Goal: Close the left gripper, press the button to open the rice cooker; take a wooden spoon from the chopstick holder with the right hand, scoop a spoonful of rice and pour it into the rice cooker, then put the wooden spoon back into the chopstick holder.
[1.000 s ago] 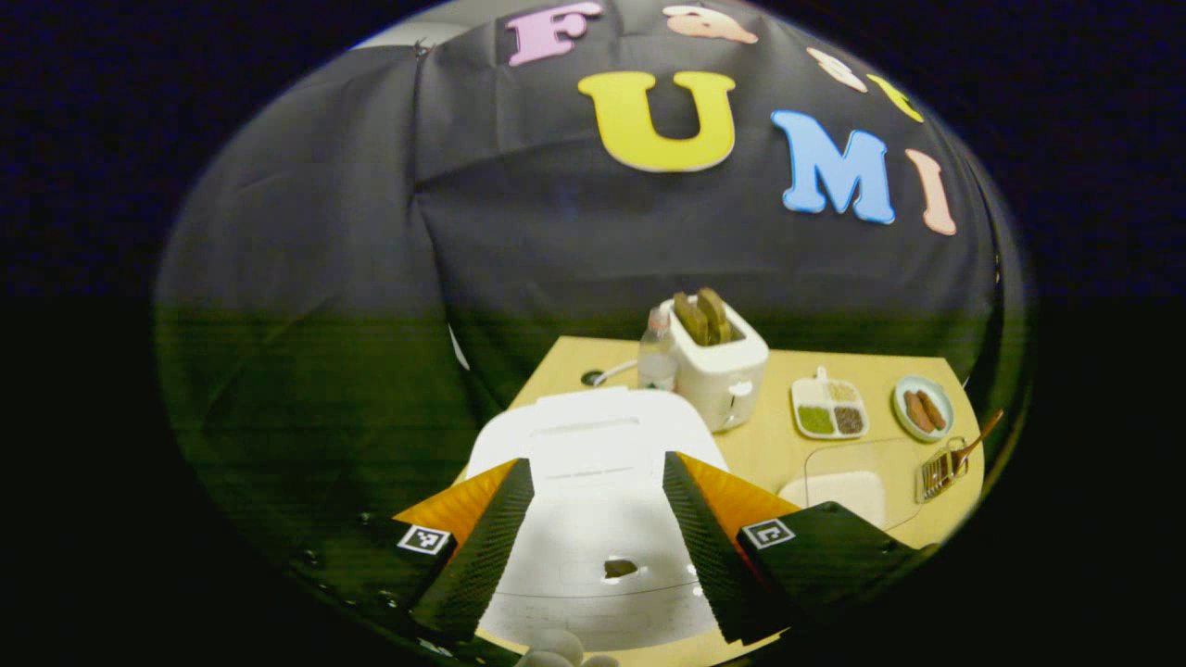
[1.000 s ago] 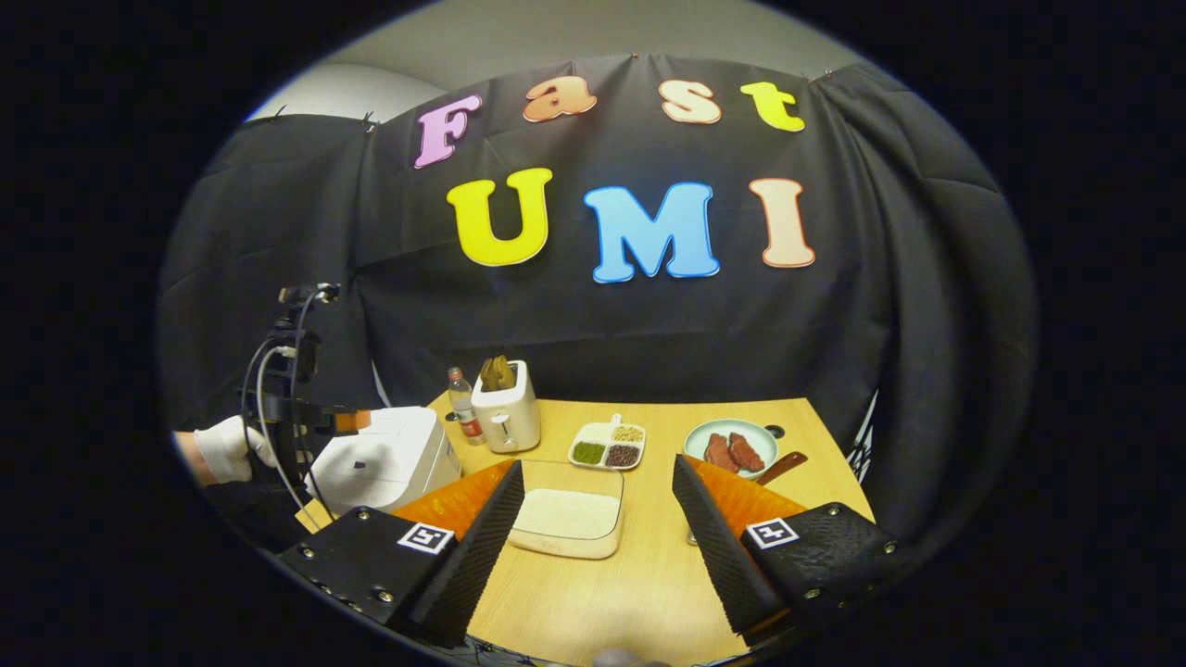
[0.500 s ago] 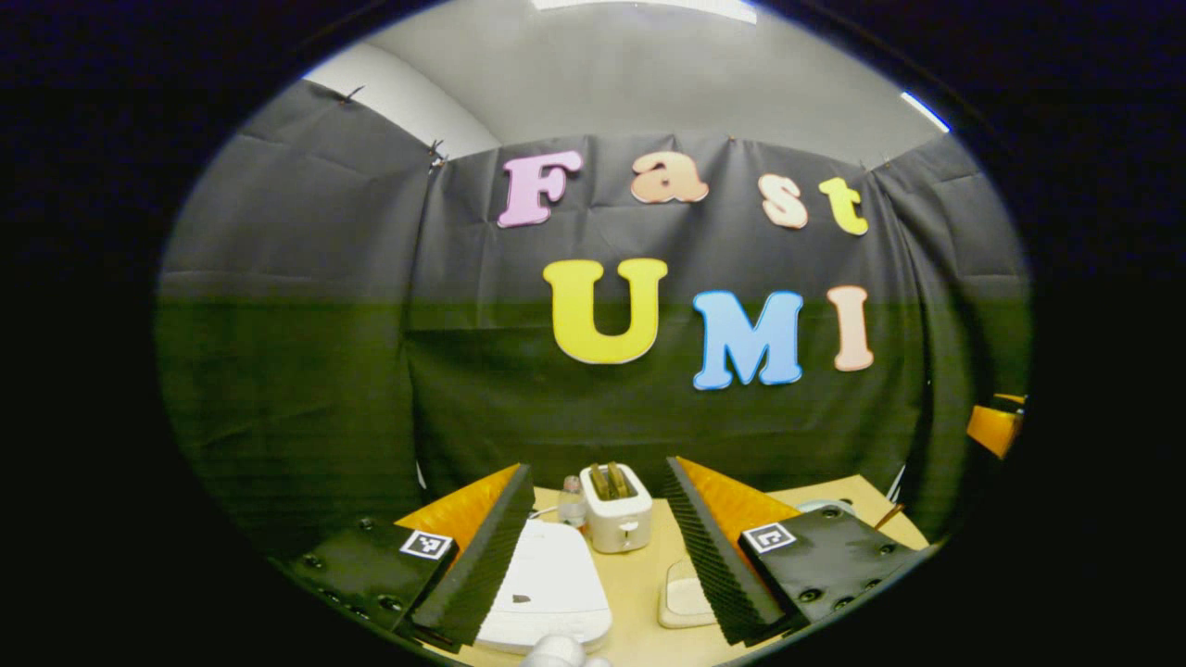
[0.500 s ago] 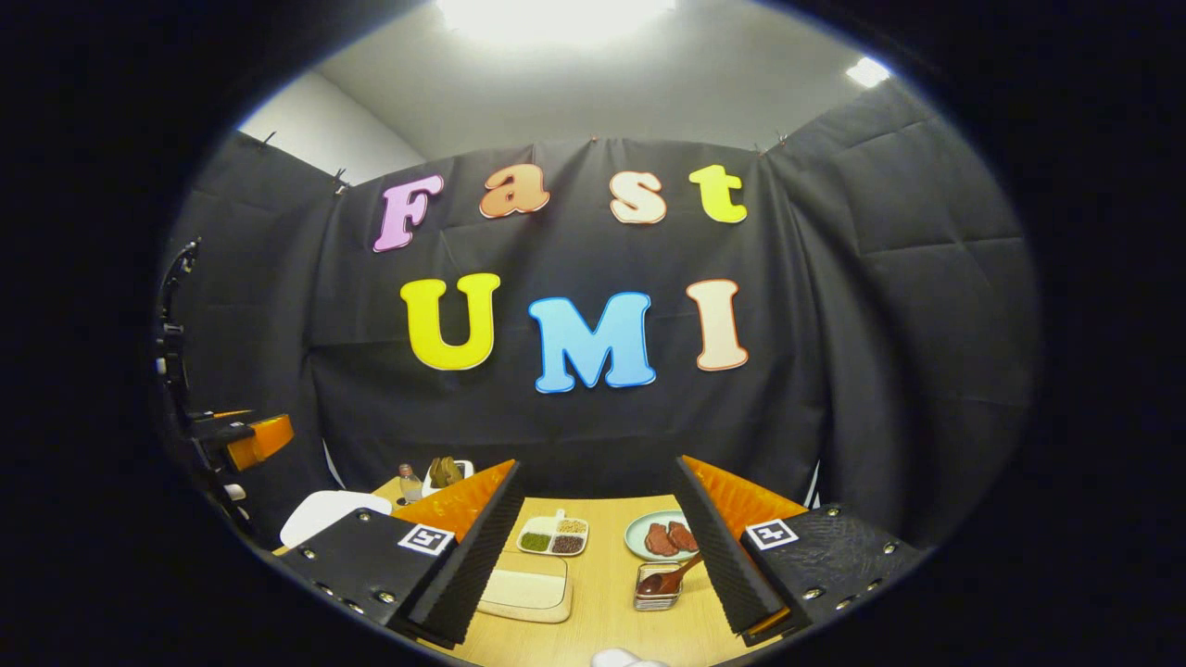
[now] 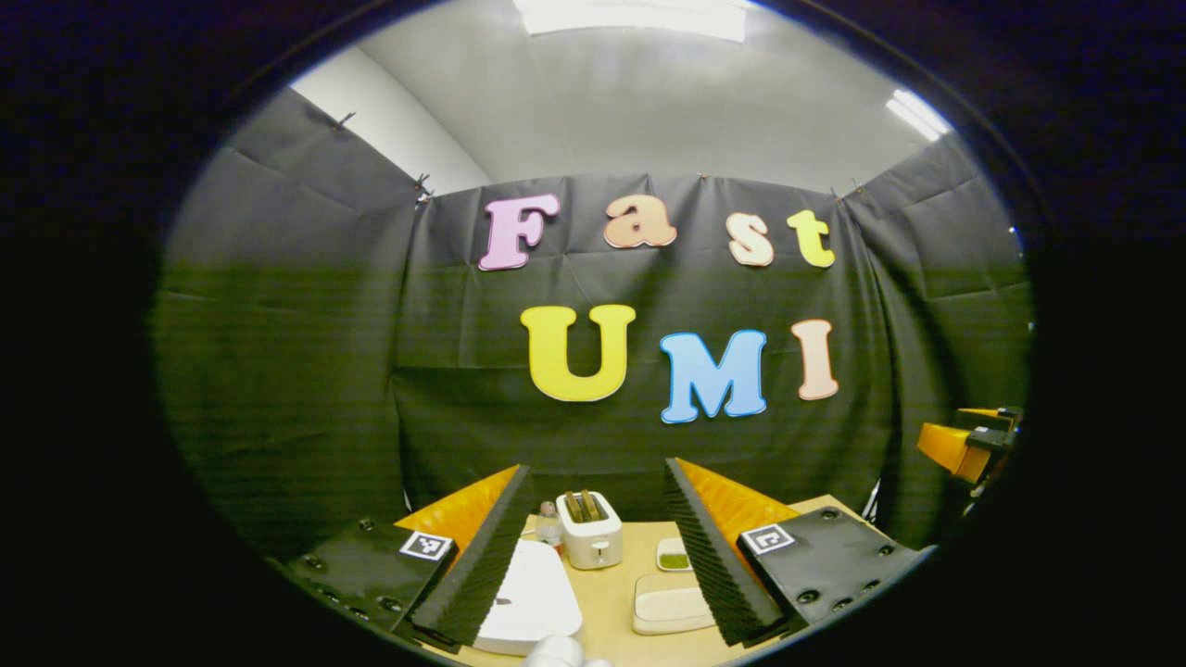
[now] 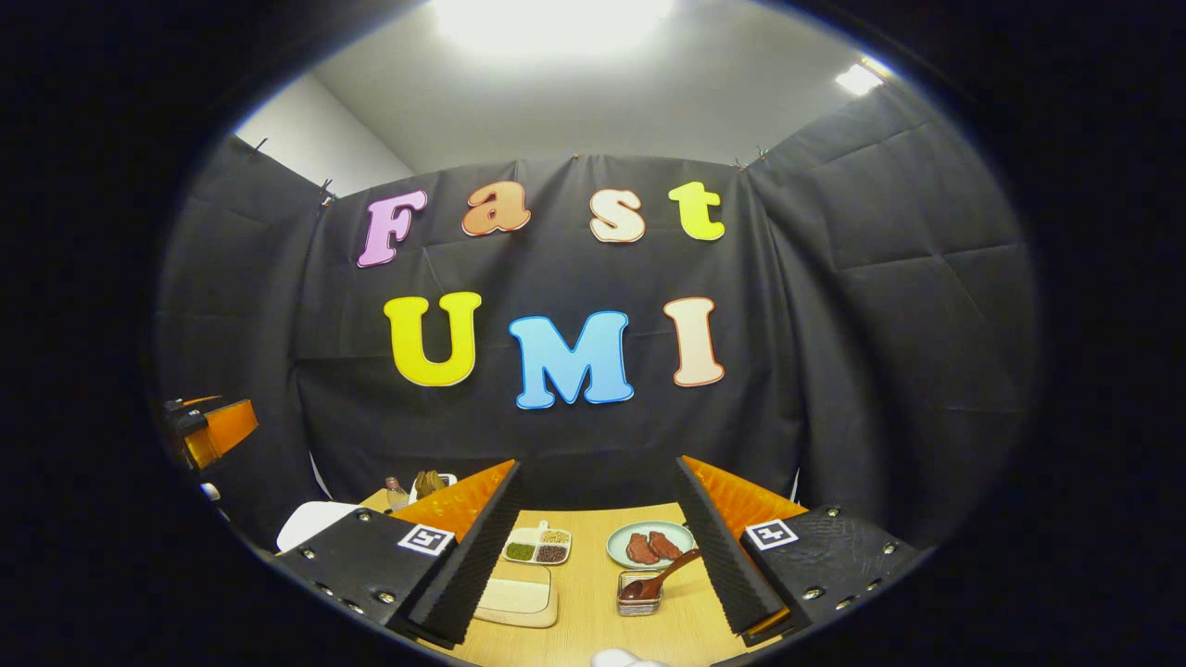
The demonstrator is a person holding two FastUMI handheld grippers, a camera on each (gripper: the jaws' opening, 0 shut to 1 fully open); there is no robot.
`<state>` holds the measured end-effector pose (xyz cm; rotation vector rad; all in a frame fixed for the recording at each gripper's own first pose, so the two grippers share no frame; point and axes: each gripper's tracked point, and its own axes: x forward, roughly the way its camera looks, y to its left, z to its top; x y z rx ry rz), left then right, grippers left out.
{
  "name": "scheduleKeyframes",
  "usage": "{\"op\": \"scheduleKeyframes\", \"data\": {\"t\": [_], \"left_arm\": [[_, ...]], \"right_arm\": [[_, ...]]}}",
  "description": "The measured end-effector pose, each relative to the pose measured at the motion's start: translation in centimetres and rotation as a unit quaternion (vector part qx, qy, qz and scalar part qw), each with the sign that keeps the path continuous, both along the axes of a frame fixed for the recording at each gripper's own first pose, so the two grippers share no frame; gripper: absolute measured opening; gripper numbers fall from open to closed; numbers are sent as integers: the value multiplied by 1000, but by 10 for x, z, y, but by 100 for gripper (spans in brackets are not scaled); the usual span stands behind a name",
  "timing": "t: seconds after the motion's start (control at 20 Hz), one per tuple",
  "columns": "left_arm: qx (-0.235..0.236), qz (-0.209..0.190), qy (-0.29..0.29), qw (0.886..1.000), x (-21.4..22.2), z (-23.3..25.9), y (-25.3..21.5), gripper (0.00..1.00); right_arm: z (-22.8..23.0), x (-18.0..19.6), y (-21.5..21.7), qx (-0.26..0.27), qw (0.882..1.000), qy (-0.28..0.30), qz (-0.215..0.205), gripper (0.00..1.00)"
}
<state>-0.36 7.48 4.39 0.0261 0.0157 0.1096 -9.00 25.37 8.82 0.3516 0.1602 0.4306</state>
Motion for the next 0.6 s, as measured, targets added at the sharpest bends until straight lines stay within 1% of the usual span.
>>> {"op": "scheduleKeyframes", "data": {"t": [0.2,0.3,0.35,0.6], "left_arm": [[4,5,2,1000,-1,-1,-1,99],[-2,7,8,1000,0,-5,-1,97],[-2,8,10,1000,-2,-8,1,100],[0,13,10,1000,-4,-6,-2,99]], "right_arm": [[3,-4,1,-4,1000,-2,6,99],[2,-6,0,-8,1000,-2,7,99],[2,-7,1,-10,1000,-2,9,99],[5,-10,0,-12,1000,-5,11,99]]}}
